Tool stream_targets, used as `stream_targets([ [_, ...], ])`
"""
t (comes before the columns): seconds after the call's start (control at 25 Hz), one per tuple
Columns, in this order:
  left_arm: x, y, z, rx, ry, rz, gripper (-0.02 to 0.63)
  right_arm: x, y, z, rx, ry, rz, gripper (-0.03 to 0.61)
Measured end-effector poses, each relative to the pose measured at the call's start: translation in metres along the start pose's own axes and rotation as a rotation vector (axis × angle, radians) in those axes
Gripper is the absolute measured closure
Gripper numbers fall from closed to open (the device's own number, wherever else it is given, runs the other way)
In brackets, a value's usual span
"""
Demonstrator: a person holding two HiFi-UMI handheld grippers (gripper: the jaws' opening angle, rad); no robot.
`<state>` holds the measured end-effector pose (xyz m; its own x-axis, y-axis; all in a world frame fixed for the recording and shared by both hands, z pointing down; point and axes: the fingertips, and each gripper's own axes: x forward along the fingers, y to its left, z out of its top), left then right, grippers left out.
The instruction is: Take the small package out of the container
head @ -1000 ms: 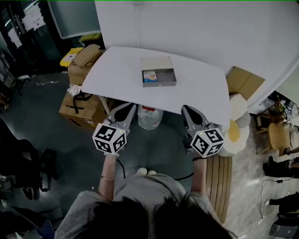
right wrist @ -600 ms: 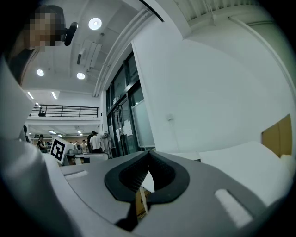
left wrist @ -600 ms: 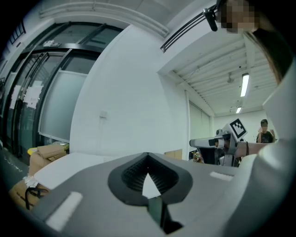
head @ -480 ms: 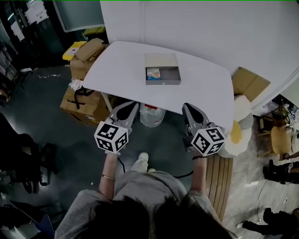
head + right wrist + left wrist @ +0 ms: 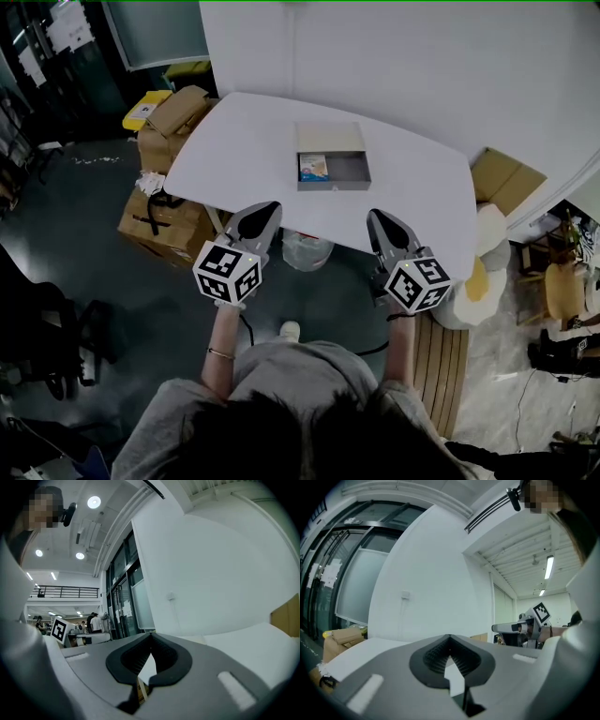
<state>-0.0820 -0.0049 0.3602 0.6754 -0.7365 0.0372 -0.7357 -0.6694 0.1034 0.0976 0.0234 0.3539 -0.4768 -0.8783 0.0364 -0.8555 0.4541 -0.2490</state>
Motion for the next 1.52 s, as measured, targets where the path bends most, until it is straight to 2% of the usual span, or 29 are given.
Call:
stream_targets([
  [0.48,0.044,0.045,-0.004,-0.023,0.013,-0.043,0.627,0.051,-0.017,-0.001,0.022,-0.003,-0.044,0.568],
  [0.8,0.063,0.054,-0.017,-0.029,0.045,-0.083,0.627,0.066,-0.026,-0.014,0.041,0.016,-0.078,0.568],
  [1.16,0.076,0.062,-0.022,-0.05,0.062,-0.076,0.627,0.077,-0.04,-0.012,0.053,0.03,-0.094,0.566],
  [1.52,0.107,0.071,-0.026,-0.059,0.078,-0.044,0.627,0.103,-0.072,-0.007,0.076,0.046,-0.063,0.566],
])
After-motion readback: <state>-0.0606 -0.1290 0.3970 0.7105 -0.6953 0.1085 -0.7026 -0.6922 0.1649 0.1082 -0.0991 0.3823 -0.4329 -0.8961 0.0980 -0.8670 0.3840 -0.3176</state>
